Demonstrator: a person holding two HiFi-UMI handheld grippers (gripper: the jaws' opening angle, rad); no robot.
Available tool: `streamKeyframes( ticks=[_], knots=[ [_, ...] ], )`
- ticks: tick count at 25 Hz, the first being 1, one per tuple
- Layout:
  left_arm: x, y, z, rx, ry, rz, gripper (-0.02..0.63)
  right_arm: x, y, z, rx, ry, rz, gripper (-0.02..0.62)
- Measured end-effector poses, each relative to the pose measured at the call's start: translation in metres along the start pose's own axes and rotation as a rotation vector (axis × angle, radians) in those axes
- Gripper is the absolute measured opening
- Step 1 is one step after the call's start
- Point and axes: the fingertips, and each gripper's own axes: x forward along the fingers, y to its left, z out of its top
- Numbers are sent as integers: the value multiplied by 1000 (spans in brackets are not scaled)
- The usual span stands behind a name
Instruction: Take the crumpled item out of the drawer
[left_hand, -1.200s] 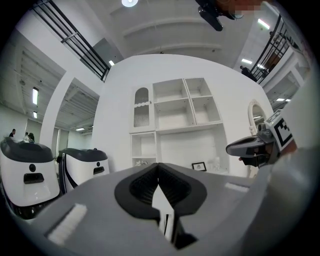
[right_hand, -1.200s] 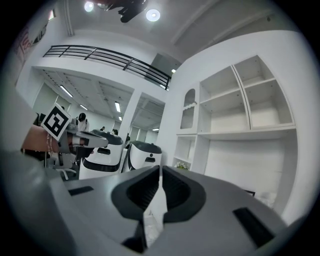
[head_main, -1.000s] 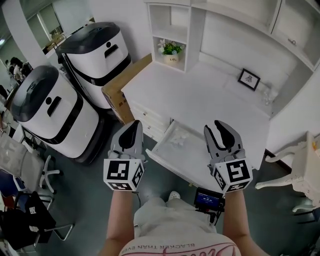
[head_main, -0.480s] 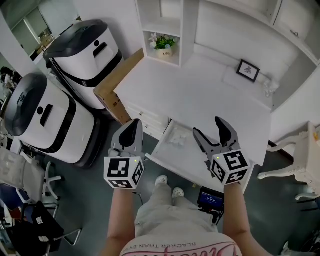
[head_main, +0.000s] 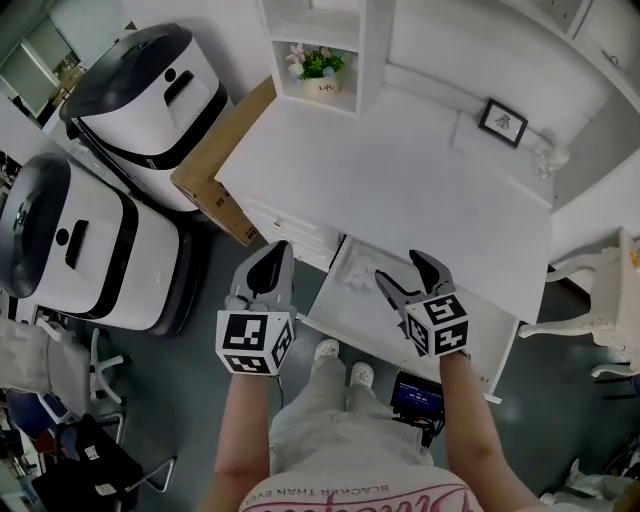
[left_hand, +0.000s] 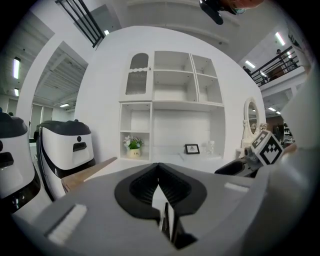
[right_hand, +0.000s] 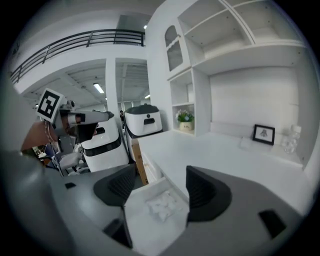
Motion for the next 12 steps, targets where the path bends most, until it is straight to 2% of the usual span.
streamKeyframes(
  ticks=[6,12],
  knots=[
    [19,12,-30,-28,64,-32,9,39,4,-60,59,168,27,322],
    [35,13,-56,-45,121,-75,11,67,0,-116,232,298,12,321]
  ],
)
